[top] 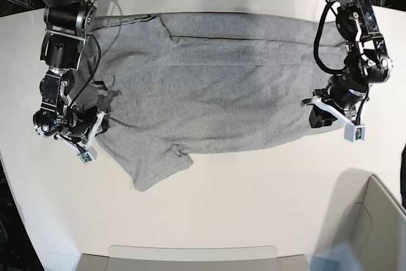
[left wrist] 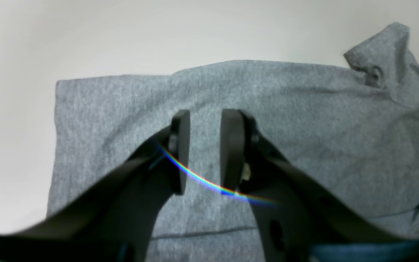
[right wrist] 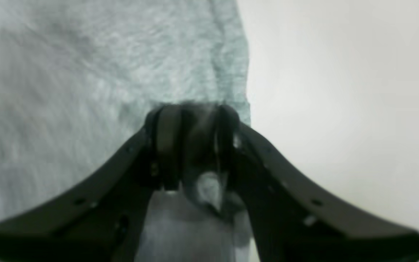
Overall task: Fold the T-shirt properly
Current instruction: 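Release the edge and move both grippers along the shirt sides toward the hem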
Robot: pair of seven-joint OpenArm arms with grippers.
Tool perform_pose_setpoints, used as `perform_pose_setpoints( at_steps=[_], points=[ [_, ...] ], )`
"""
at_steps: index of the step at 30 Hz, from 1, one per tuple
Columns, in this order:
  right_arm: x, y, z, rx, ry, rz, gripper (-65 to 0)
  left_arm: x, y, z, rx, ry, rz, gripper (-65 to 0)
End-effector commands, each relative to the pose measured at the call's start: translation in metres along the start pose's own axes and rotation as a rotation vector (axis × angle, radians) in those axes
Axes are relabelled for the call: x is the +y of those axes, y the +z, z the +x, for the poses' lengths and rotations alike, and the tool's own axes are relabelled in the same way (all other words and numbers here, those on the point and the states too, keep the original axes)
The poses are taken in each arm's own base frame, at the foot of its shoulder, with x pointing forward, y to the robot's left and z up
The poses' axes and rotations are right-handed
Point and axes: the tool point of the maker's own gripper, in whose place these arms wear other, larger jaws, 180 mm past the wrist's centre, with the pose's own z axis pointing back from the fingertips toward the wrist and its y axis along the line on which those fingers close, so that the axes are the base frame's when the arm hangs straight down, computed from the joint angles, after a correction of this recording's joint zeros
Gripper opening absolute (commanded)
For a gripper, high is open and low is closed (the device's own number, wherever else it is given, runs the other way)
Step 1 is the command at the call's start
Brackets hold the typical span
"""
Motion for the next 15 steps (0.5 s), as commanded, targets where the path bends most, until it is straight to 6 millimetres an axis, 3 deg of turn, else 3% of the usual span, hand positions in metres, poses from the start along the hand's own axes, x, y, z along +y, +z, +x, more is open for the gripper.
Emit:
perform_pose_setpoints(
  at_steps=[1, 4, 8, 13, 15],
  points=[
    [-0.008, 0.008, -0.019, 0.068, 0.028, -0.047, -47.4, 0.001, 0.004, 0.016, -0.050, -0.016, 0.003, -50.7],
    [0.000, 0.021, -0.043, 0.115, 0.072, -0.083, -47.4, 0.001, 0.004, 0.015, -0.049, -0.016, 0.003, -50.7],
    [0.005, 0.037, -0.054, 0.135, 0.118, -0.128, -47.4, 0.000, 0.004, 0.015, -0.048, -0.018, 0.000, -50.7],
    [0.003, 0.058, -0.023, 0.033, 0.152, -0.184, -47.4, 0.002, 0.001, 0.012, -0.037, -0.009, 0.000, -50.7],
    [0.002, 0.068, 0.010, -0.077, 0.157, -0.185, -47.4, 0.002, 0.001, 0.011, -0.033, -0.006, 0.001, -50.7]
  ],
)
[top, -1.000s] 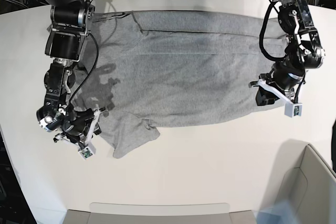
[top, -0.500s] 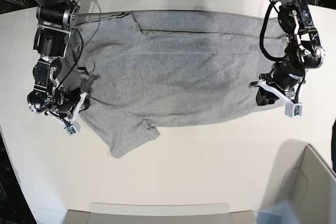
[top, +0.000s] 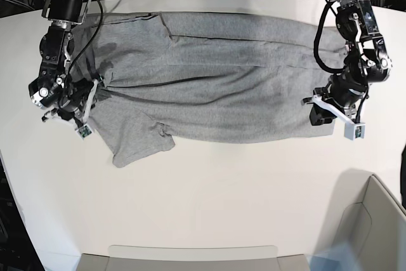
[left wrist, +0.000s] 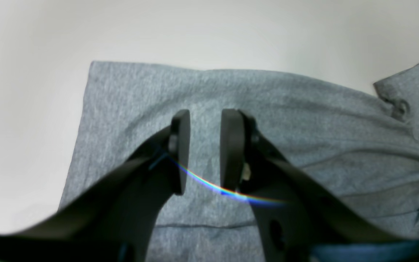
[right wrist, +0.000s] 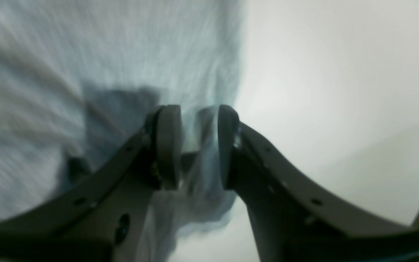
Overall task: Fold the T-shirt properly
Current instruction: 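Release the edge and move both grippers along the shirt sides toward the hem, then grasp the shirt's side edges near the hem with both grippers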
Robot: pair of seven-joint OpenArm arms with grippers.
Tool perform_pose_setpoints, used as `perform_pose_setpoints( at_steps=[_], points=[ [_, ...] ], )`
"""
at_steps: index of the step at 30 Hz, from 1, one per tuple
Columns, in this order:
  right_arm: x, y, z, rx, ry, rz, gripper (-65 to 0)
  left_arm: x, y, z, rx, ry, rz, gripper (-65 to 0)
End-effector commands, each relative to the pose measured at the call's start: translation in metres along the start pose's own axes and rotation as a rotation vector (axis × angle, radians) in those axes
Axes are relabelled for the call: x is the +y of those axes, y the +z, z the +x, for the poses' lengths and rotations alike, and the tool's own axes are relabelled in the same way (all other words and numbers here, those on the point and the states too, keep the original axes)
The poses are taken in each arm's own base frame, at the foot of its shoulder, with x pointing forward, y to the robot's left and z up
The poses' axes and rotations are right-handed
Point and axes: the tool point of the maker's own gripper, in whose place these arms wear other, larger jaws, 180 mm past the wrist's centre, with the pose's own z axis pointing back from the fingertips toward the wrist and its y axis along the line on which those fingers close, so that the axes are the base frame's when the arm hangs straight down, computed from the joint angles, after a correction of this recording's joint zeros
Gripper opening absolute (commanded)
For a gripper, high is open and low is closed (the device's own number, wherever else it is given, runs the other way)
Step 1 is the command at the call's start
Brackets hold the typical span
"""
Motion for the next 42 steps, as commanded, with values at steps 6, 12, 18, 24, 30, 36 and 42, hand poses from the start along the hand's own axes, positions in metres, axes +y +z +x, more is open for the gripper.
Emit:
perform_pose_setpoints(
  at_steps=[6, 12, 18, 24, 30, 36, 42],
  points=[
    [-0.044, 0.005, 0.087, -0.242, -0.073, 0.007, -47.4, -0.002, 0.004, 0.014, -0.044, -0.017, -0.007, -50.7],
    [-0.050, -0.041, 0.108, -0.280, -0.241, 0.160, -47.4, -0.002, 0.004, 0.014, -0.044, -0.017, -0.009, -50.7],
    [-0.044, -0.066, 0.100, -0.271, -0.362, 0.213, -47.4, -0.002, 0.004, 0.014, -0.045, -0.018, -0.009, -50.7],
    [-0.035, -0.086, 0.071, -0.230, -0.467, 0.192, -47.4, -0.003, 0.004, 0.017, -0.051, -0.018, -0.010, -50.7],
    [-0.018, -0.092, 0.063, -0.186, -0.451, 0.220, -47.4, 0.000, 0.005, 0.017, -0.056, -0.013, -0.003, -50.4],
    [0.034, -0.098, 0.064, -0.084, -0.207, 0.332, -47.4, 0.016, -0.015, 0.021, -0.026, 0.045, 0.015, -50.3],
    [0.035, -0.097, 0.065, -0.085, -0.195, 0.339, -47.4, 0.049, -0.046, 0.048, -0.031, 0.108, 0.058, -50.3]
  ],
)
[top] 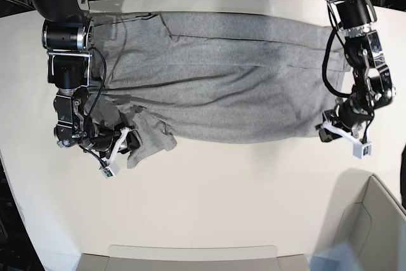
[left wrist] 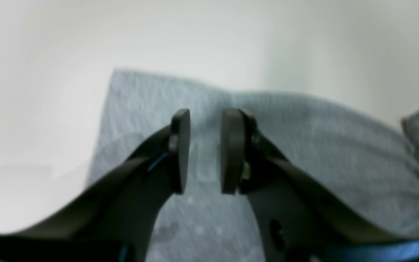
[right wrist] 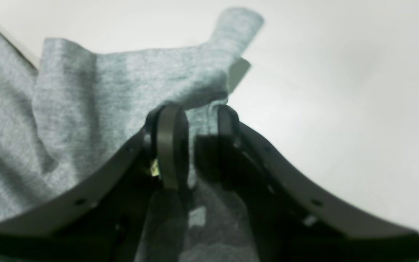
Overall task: Fold the T-shirt properly
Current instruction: 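Grasp the shirt's side edges near the hem with both grippers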
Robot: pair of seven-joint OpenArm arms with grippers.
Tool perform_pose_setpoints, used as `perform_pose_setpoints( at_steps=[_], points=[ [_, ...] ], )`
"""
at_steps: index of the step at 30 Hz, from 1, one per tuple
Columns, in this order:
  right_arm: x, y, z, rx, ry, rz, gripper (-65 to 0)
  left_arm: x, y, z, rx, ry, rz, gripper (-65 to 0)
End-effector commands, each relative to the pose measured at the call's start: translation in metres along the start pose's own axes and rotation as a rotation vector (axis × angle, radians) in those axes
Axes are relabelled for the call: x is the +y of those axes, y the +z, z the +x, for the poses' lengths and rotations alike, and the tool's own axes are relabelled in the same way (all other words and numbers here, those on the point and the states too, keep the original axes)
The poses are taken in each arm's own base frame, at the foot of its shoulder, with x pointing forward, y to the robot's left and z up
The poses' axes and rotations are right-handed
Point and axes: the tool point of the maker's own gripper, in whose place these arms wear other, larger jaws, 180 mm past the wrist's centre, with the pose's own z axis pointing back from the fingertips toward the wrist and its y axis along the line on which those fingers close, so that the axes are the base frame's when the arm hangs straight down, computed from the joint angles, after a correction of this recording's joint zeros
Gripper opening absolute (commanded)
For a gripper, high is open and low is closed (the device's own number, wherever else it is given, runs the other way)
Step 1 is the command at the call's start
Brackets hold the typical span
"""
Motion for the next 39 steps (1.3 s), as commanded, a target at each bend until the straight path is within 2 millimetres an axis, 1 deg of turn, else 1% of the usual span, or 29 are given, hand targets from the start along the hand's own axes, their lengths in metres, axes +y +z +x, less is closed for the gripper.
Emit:
perform_pose_setpoints(
  at_steps=[1, 3, 4, 7, 9, 13, 17, 21, 22, 23, 24, 25, 26, 28, 29, 30, 31, 32, 33, 36, 39],
  points=[
    [-0.010, 0.004, -0.025, 0.128, 0.038, -0.029, -47.4, 0.001, -0.001, 0.026, -0.050, -0.017, 0.004, -50.3],
    [-0.011, 0.005, -0.026, 0.129, 0.038, -0.032, -47.4, 0.012, -0.013, 0.033, -0.039, -0.015, 0.027, -50.3],
    [-0.012, 0.005, -0.026, 0.130, 0.038, -0.033, -47.4, 0.019, -0.021, 0.033, -0.026, -0.020, 0.050, -50.3],
    [-0.013, 0.006, -0.027, 0.133, 0.040, -0.036, -47.4, 0.034, -0.045, 0.026, 0.024, -0.073, 0.122, -50.3],
    [-0.013, 0.006, -0.027, 0.134, 0.042, -0.037, -47.4, 0.040, -0.055, 0.017, 0.064, -0.098, 0.150, -50.2],
    [-0.016, 0.008, -0.029, 0.140, 0.045, -0.044, -47.4, 0.040, -0.061, 0.007, 0.097, -0.102, 0.154, -47.7],
    [-0.019, 0.010, -0.030, 0.140, 0.043, -0.049, -47.4, 0.037, -0.064, -0.005, 0.132, -0.132, 0.153, -47.3],
    [-0.022, 0.011, -0.030, 0.141, 0.042, -0.055, -47.4, 0.041, -0.071, -0.032, 0.216, -0.162, 0.161, -47.6],
    [-0.024, 0.013, -0.031, 0.141, 0.040, -0.058, -47.4, 0.040, -0.073, -0.037, 0.228, -0.168, 0.158, -48.1],
    [-0.025, 0.013, -0.031, 0.140, 0.039, -0.059, -47.4, 0.038, -0.074, -0.040, 0.236, -0.179, 0.151, -50.2],
    [-0.025, 0.013, -0.031, 0.140, 0.039, -0.059, -47.4, 0.036, -0.074, -0.044, 0.244, -0.187, 0.143, -54.5],
    [-0.025, 0.013, -0.031, 0.140, 0.039, -0.059, -47.4, 0.036, -0.074, -0.045, 0.245, -0.189, 0.141, -61.3],
    [-0.024, 0.013, -0.032, 0.141, 0.038, -0.058, -47.4, 0.036, -0.074, -0.043, 0.237, -0.188, 0.140, -65.0],
    [-0.024, 0.013, -0.032, 0.141, 0.038, -0.058, -47.4, 0.038, -0.073, -0.037, 0.217, -0.173, 0.138, -65.0],
    [-0.024, 0.013, -0.032, 0.141, 0.038, -0.058, -47.4, 0.039, -0.071, -0.030, 0.194, -0.153, 0.137, -65.0],
    [-0.025, 0.013, -0.032, 0.142, 0.038, -0.059, -47.4, 0.039, -0.067, -0.019, 0.158, -0.135, 0.134, -65.0],
    [-0.025, 0.013, -0.033, 0.143, 0.038, -0.059, -47.4, 0.038, -0.061, -0.002, 0.106, -0.118, 0.128, -65.0],
    [-0.025, 0.013, -0.033, 0.143, 0.038, -0.059, -47.4, 0.039, -0.055, 0.009, 0.071, -0.104, 0.125, -65.0],
    [-0.024, 0.013, -0.036, 0.149, 0.035, -0.057, -47.4, 0.039, -0.047, 0.016, 0.034, -0.099, 0.120, -65.0],
    [-0.025, 0.013, -0.039, 0.151, 0.033, -0.059, -47.4, 0.033, -0.027, 0.026, -0.032, -0.127, 0.111, -65.0],
    [-0.024, 0.013, -0.040, 0.154, 0.031, -0.058, -47.4, 0.024, -0.014, 0.021, -0.022, -0.171, 0.099, -65.0]
  ],
)
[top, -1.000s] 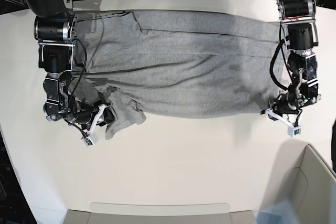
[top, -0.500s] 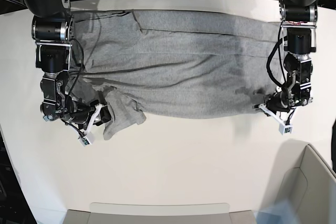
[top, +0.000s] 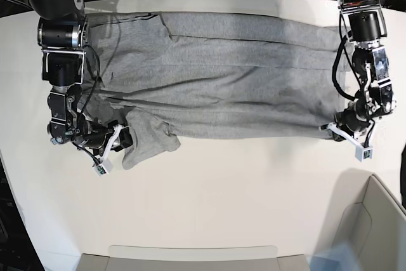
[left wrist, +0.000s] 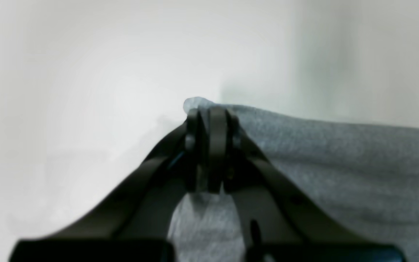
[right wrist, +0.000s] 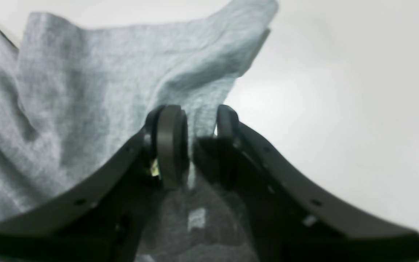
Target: Fold the T-shirt properly
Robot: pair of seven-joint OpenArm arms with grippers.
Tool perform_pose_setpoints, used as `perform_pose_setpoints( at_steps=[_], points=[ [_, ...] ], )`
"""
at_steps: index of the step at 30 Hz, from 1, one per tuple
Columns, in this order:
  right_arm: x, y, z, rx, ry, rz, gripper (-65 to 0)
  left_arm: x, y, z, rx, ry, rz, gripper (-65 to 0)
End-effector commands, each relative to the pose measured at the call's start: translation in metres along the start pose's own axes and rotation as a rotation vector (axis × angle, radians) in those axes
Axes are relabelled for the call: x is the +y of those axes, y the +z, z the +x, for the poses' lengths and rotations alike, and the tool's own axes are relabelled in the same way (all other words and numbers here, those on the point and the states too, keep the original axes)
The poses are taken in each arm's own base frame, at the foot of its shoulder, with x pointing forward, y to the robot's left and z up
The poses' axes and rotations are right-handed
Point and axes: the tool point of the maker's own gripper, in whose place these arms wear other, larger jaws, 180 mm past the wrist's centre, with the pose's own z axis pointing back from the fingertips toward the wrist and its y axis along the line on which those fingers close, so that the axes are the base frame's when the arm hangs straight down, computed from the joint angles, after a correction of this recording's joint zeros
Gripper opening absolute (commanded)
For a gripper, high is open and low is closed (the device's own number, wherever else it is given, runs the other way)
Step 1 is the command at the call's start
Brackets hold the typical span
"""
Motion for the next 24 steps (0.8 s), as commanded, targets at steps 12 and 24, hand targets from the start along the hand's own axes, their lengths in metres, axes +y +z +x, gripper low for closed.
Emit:
perform_pose_setpoints(
  at_steps=[12, 24],
  points=[
    [-0.011, 0.004, -0.027, 0.139, 0.034, -0.039, -47.4, -0.034, 0.055, -0.079, 0.046, -0.165, -0.063, -65.0],
    [-0.009, 0.003, -0.024, 0.135, 0.035, -0.036, -47.4, -0.063, 0.084, -0.092, 0.026, -0.245, -0.124, -62.9]
  ],
)
